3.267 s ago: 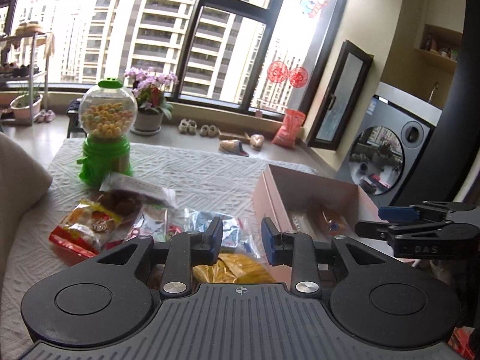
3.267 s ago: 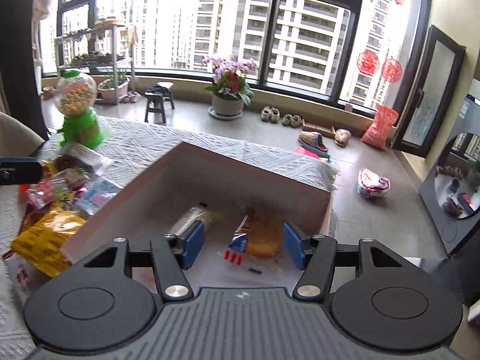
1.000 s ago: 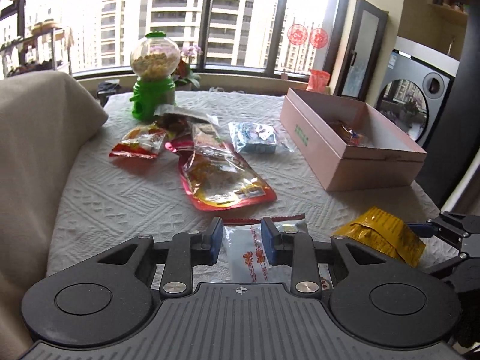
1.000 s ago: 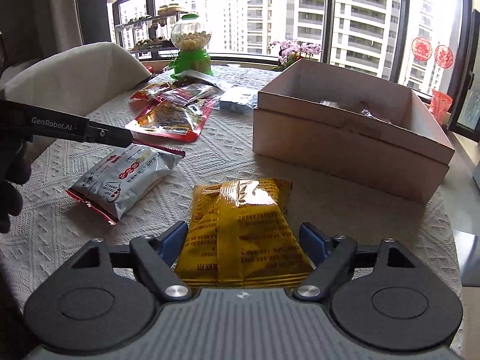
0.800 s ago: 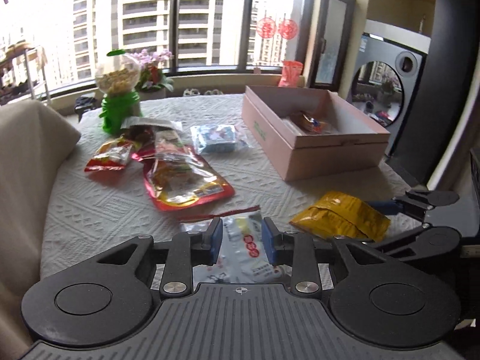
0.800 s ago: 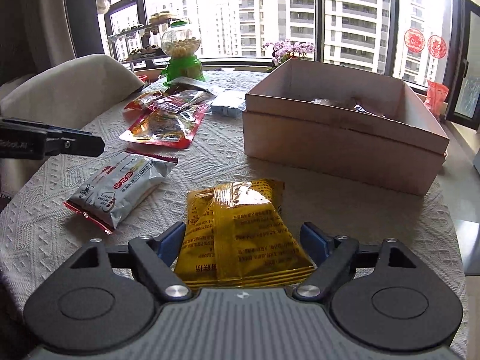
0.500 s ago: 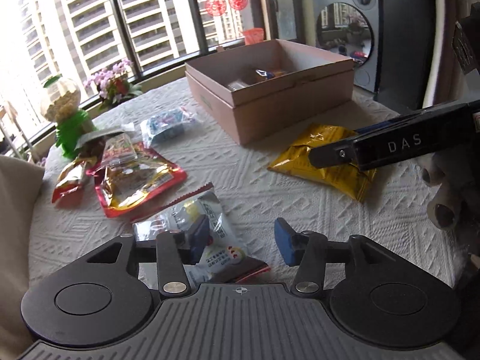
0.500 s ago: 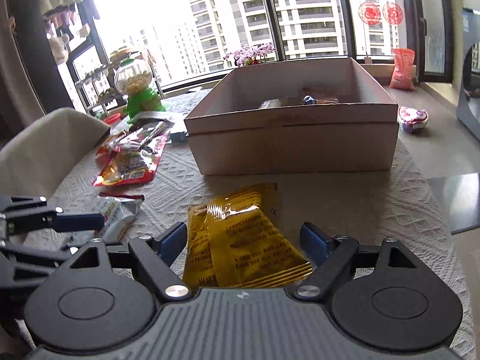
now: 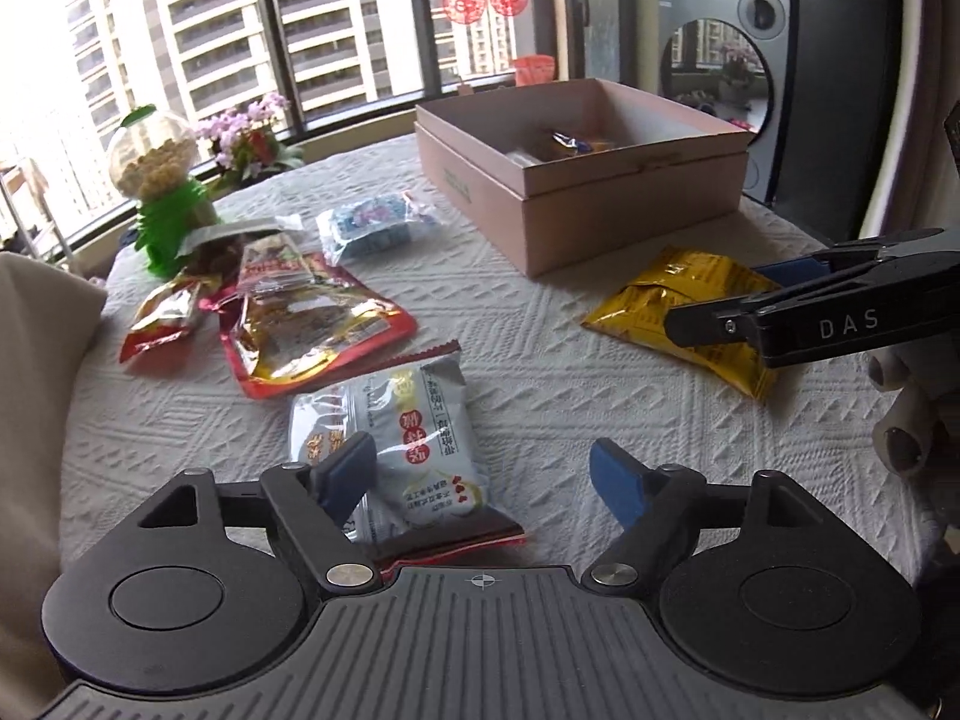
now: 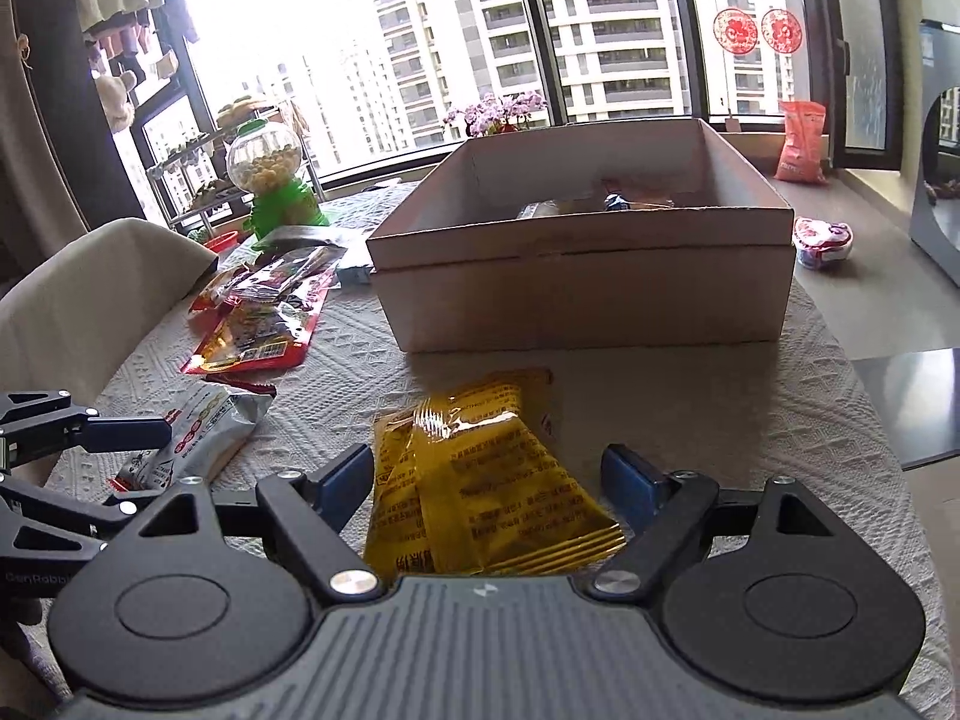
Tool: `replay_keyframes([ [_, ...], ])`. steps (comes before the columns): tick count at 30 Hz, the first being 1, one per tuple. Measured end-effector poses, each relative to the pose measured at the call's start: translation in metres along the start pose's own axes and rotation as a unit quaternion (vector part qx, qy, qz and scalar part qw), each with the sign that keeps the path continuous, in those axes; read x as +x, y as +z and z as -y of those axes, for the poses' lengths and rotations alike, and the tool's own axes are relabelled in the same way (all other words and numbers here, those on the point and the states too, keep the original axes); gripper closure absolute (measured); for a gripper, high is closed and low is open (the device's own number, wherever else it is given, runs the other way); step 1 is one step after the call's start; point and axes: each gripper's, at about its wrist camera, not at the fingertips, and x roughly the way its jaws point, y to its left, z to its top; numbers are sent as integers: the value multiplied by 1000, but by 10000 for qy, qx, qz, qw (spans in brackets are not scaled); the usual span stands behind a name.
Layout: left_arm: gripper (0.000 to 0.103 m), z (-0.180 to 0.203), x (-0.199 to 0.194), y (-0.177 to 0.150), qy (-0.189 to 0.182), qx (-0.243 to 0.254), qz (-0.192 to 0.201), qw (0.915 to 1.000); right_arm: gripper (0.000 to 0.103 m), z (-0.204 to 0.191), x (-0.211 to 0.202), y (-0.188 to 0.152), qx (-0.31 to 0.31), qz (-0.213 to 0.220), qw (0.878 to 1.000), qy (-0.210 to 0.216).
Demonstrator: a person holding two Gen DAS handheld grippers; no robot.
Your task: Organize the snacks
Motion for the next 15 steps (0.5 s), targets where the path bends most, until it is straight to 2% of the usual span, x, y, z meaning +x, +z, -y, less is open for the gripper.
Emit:
replay_keyframes([
  [3,24,-12,-5,0,219,-400,167,9988,19,0,0,0,-24,-3,10000,-13],
  [5,25,-26,-2,-1,533,-705,125,9960,19,-1,0,-1,-63,-7,10000,-36],
  [6,23,-34,1,-2,572,-866,57,9946,19,-2,1,-1,-82,-12,10000,-50],
  [10,21,-50,9,-4,473,-1176,66,9919,18,-5,2,-1,-159,-32,9998,-62],
  [12,19,-58,17,-3,258,-1365,18,9903,18,-6,3,-2,-210,-45,9997,-75],
  [15,21,-67,23,-5,139,-1539,220,9878,16,-11,5,-2,-358,-100,9992,-144],
])
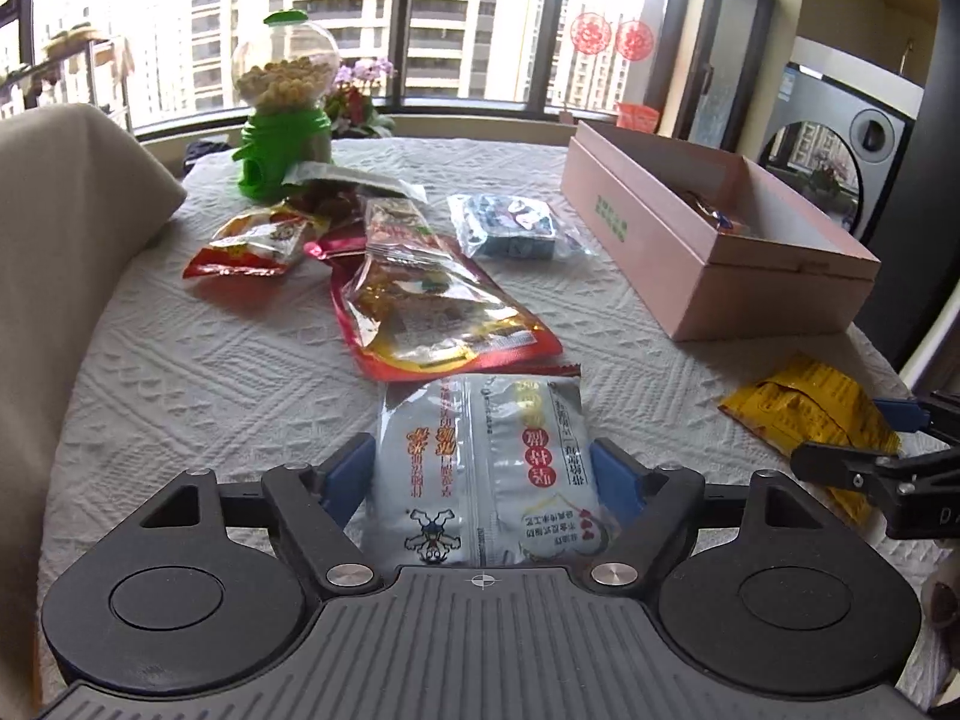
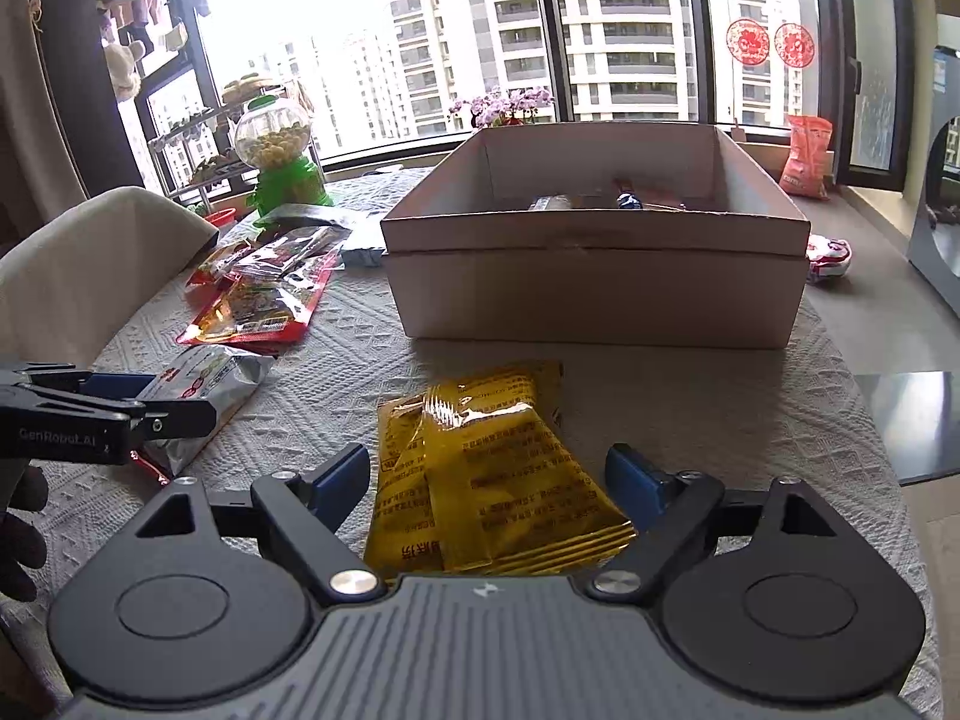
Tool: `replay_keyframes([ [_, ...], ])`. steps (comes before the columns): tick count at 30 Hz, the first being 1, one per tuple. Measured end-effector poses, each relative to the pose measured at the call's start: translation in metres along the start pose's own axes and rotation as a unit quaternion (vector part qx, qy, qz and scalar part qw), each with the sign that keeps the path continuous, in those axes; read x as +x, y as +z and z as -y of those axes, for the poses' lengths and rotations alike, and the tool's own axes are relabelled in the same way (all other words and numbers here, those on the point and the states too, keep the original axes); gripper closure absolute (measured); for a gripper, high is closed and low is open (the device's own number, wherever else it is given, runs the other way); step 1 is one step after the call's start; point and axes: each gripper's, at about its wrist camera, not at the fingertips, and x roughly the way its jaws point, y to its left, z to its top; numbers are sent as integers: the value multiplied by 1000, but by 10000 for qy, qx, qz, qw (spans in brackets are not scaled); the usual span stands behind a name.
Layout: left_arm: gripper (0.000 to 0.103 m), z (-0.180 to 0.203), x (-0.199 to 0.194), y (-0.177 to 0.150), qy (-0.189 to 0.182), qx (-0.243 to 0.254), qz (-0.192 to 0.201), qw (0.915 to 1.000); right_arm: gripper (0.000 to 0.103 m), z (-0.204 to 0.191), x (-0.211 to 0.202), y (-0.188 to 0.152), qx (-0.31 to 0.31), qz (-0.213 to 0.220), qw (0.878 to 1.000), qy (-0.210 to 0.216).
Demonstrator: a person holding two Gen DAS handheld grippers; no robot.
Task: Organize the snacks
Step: 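Grasp the cookie packet with green label using the right tool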
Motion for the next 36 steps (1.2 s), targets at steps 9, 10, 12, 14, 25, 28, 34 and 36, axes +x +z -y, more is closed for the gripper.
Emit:
replay_keyframes([
  [9,21,-24,-39,-12,-289,-565,193,9978,15,-39,-2,21,-1009,-198,9947,65],
  [10,21,-27,-45,-14,-229,-588,233,9977,15,-45,-3,29,-1040,-192,9943,123],
  [12,21,-35,-54,-17,-146,-669,281,9973,15,-61,-5,51,-1125,-201,9927,391],
  [14,21,-42,-59,-19,-103,-766,280,9966,15,-80,0,74,-1300,-255,9888,684],
  [25,21,-48,-63,-30,-413,-853,209,9953,41,-141,187,179,-175,-1181,9920,420],
  [28,21,-50,-63,-32,-463,-861,186,9950,53,-138,217,180,58,-1487,9876,507],
  [34,21,-46,-65,-35,-552,-798,150,9952,67,-159,151,154,-1258,-1510,9748,1059],
  [36,21,-36,-64,-34,-619,-637,90,9960,67,-148,111,139,-1356,-1472,9712,1296],
])
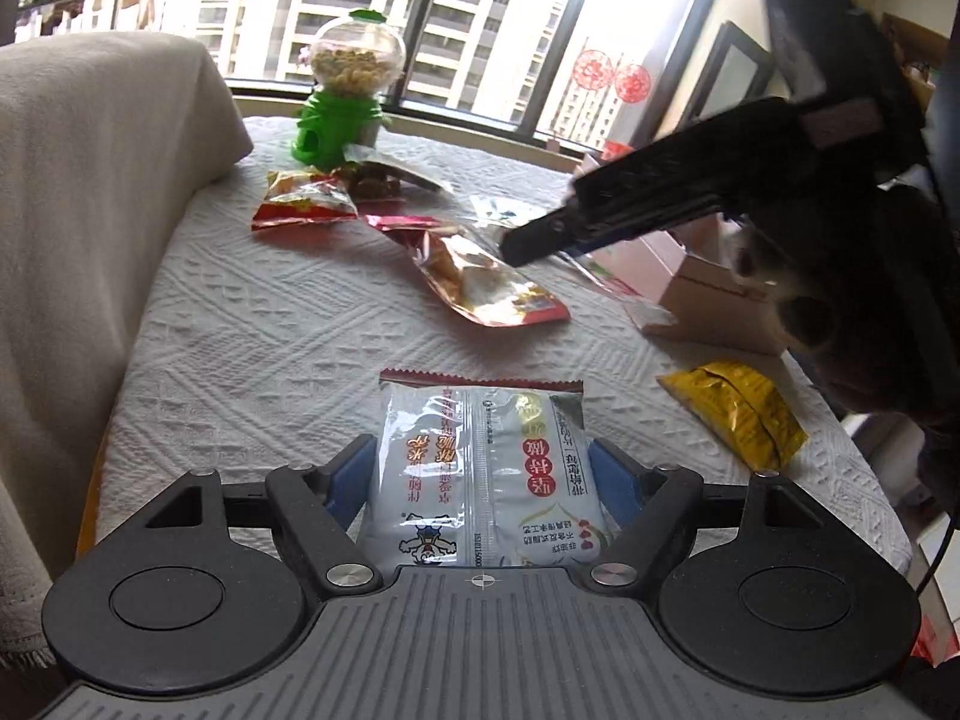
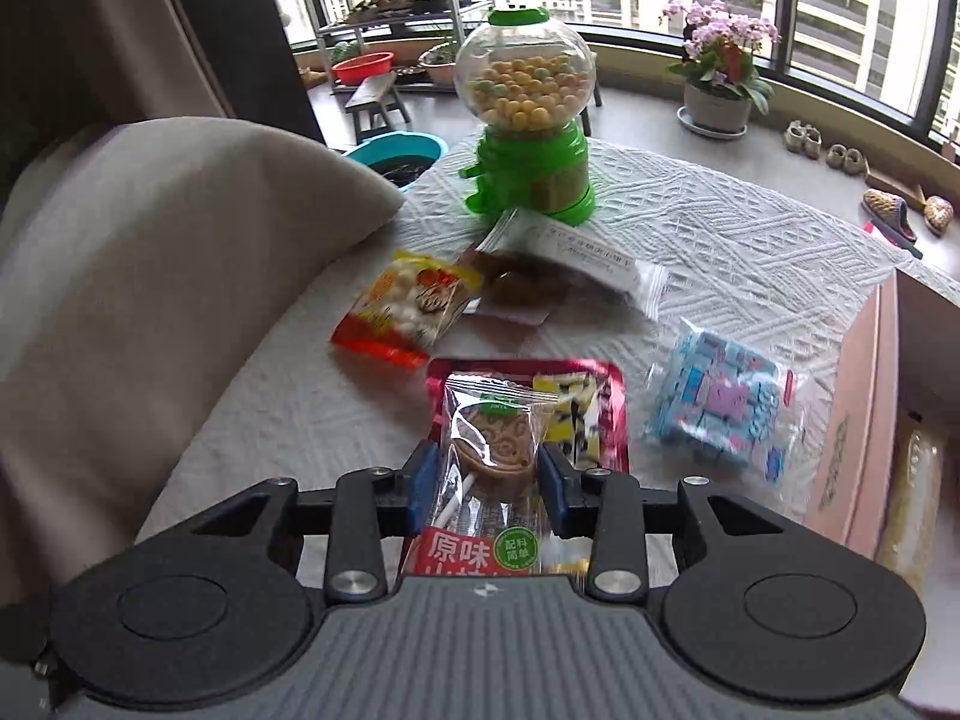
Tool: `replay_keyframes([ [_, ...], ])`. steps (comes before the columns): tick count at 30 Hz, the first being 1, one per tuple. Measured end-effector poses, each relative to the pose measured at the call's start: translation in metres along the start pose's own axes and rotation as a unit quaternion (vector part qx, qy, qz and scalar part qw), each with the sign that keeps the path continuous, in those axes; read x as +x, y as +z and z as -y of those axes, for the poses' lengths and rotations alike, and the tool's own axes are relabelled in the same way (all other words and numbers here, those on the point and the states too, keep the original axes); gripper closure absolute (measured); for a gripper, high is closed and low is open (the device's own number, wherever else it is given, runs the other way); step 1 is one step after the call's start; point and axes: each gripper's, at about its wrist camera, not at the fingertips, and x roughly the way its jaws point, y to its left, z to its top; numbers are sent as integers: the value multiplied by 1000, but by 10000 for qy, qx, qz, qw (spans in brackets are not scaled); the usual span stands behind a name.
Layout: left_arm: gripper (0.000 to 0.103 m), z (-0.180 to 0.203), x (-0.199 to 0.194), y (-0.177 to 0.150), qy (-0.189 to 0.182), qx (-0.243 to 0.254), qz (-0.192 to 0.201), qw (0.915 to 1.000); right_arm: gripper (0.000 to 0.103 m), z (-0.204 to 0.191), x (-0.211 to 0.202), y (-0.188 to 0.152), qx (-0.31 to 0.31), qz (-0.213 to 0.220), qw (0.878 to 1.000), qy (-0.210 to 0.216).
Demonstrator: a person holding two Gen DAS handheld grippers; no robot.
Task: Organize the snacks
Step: 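Grasp the cookie packet with green label using the right tool, then lower the white packet and cookie packet into the pink box, open both tools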
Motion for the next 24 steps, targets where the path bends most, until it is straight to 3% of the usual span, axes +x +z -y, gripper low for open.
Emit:
replay_keyframes([
  [4,21,35,0,2,-243,491,-90,9985,67,6,-73,-57,-106,251,9996,22],
  [7,21,63,-9,17,-535,773,140,9955,67,25,-122,-96,22,555,9980,-289],
  [12,21,109,-17,90,-738,1030,1338,9829,67,61,-178,-149,152,1033,9844,-1415],
  [14,21,126,1,122,-921,920,1659,9775,67,73,-188,-159,217,1112,9807,-1596],
  [16,21,146,45,152,-1139,876,1335,9806,67,84,-193,-166,368,1197,9781,-1664],
  [19,21,169,132,171,-1349,540,214,9892,67,99,-188,-169,545,1270,9764,-1657],
  [21,21,181,183,167,-1186,579,-435,9903,67,104,-184,-171,603,1268,9752,-1709],
  [22,21,189,200,162,-1009,837,-732,9887,67,107,-182,-172,600,1268,9745,-1752],
  [23,21,201,218,153,-790,1368,-1078,9815,67,109,-180,-172,592,1267,9738,-1793],
  [24,18,211,229,142,-561,2034,-1126,9710,67,111,-178,-173,592,1264,9730,-1836],
])
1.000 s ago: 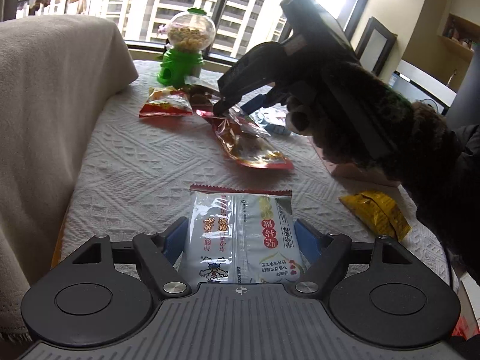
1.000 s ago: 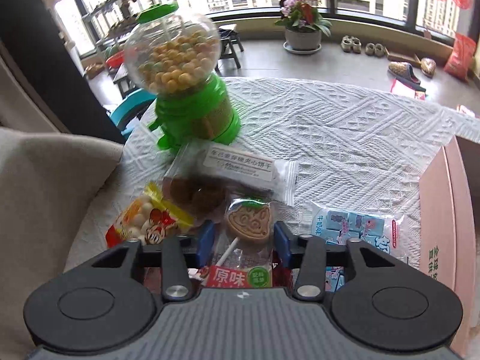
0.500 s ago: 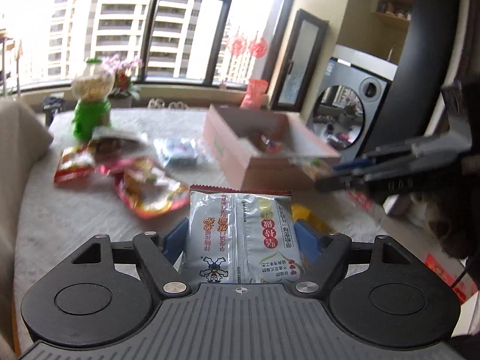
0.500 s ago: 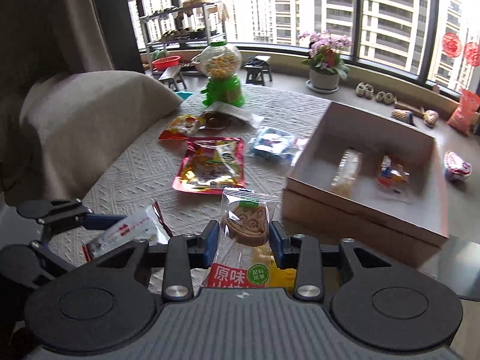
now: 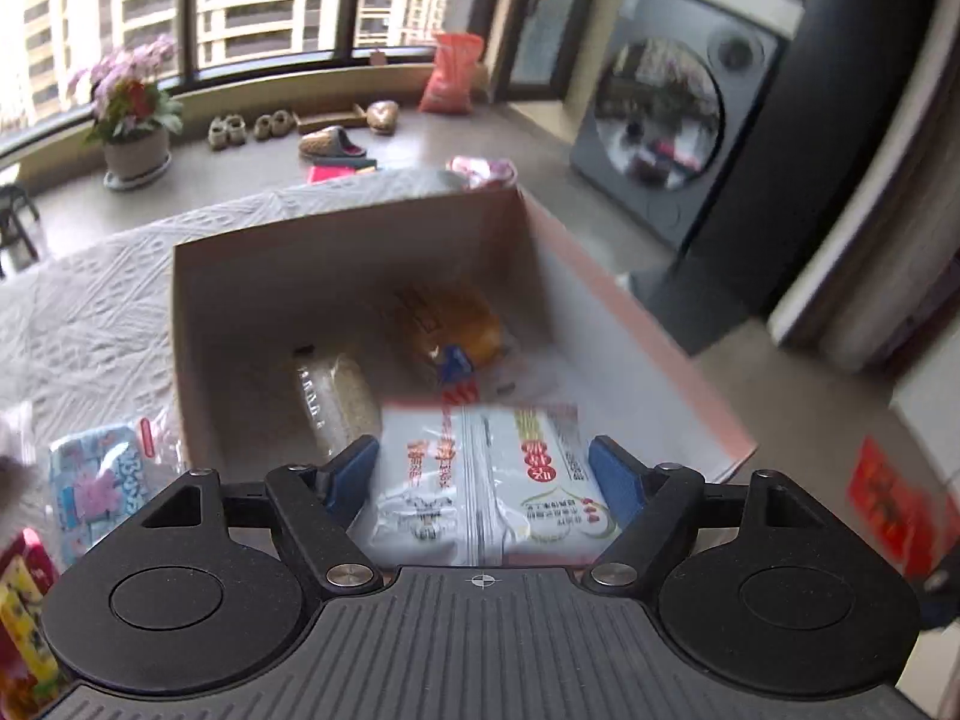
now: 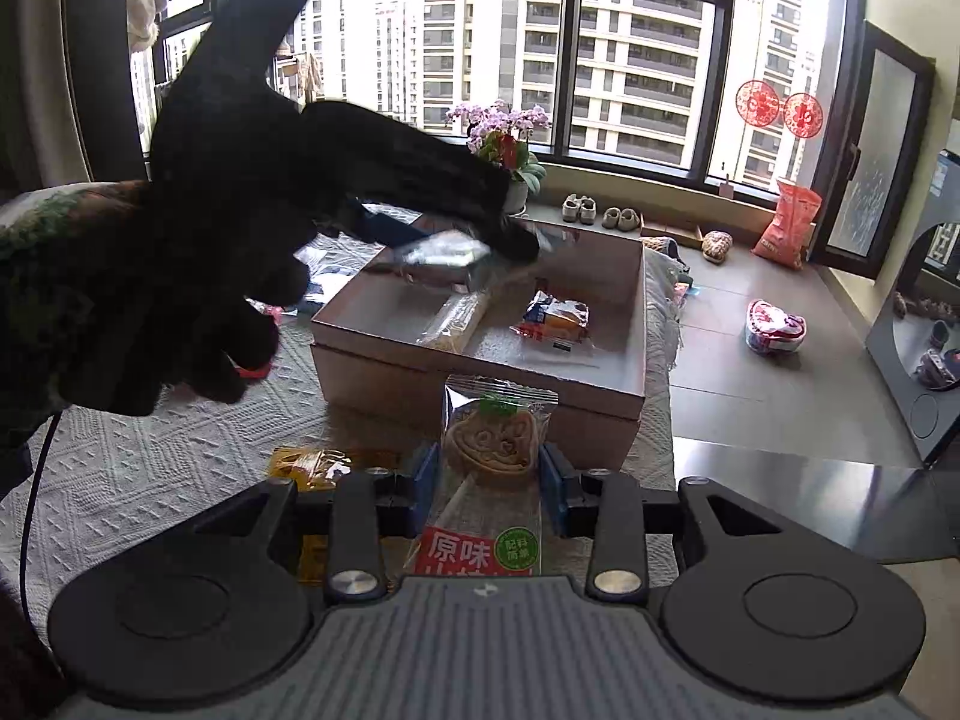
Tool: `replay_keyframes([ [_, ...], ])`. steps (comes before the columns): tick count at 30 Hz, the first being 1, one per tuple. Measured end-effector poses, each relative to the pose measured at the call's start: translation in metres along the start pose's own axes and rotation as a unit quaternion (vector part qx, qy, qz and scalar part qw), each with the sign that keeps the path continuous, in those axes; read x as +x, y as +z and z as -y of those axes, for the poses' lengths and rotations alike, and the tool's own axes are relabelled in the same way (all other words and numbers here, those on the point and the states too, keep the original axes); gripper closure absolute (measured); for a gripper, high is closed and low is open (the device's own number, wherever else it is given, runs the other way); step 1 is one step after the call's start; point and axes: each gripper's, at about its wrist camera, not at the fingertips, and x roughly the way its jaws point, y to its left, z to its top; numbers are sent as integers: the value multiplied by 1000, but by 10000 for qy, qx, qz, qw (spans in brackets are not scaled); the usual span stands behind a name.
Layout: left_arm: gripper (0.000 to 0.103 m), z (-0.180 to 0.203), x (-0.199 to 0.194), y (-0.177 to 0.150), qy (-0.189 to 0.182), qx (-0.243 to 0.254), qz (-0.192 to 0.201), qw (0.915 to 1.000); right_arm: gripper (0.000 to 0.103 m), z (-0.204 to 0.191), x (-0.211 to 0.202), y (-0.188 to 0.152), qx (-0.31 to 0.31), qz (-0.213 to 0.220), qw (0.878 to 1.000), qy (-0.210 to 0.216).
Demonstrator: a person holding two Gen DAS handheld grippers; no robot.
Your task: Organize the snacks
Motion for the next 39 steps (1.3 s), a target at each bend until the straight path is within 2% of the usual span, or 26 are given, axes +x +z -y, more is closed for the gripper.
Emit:
replay_keyframes([
  [1,18,4,0,-3,198,184,240,9993,67,2,1,-1,5,-2,10000,-29],
  [2,22,2,-2,-4,281,105,420,9987,67,4,1,-1,15,-5,10000,-44],
  [3,27,-7,-9,-4,194,-270,691,9971,67,7,2,-2,30,-8,10000,-53],
  [4,28,-19,-18,-5,-13,-690,952,9931,67,10,3,-2,47,-5,10000,-64],
  [6,28,-45,-39,-6,-350,-1416,1429,9789,67,15,5,1,112,19,9999,-80],
  [10,29,-65,-78,-17,-288,-1741,1990,9640,67,22,6,18,263,292,9992,46],
  [12,29,-76,-92,-24,-209,-2001,2165,9553,67,27,13,42,468,443,9978,160],
  [15,29,-88,-104,-43,19,-2254,2208,9489,63,33,42,87,754,611,9949,275],
  [16,29,-91,-109,-53,132,-2272,2141,9499,50,36,54,99,822,597,9944,307],
  [17,29,-94,-112,-63,234,-2259,2063,9518,45,38,71,113,922,445,9943,308],
  [21,29,-101,-132,-120,766,-1856,1689,9650,45,31,105,128,928,99,9955,179],
  [23,29,-109,-137,-143,1022,-1862,1490,9658,45,18,107,123,788,44,9964,296],
  [25,29,-125,-147,-163,1219,-2047,1454,9602,45,-3,112,120,703,-121,9962,495],
  [28,29,-147,-164,-185,1434,-2384,1715,9451,44,-37,123,123,594,-444,9934,874],
  [31,29,-165,-169,-196,1599,-2617,1858,9335,37,-77,140,134,391,-611,9904,1174],
  [35,30,-174,-164,-212,1519,-2773,1695,9335,35,-134,172,156,-8,-730,9877,1385],
  [39,38,-177,-164,-223,1456,-2856,1857,9288,35,-184,221,185,-200,-884,9818,1666],
])
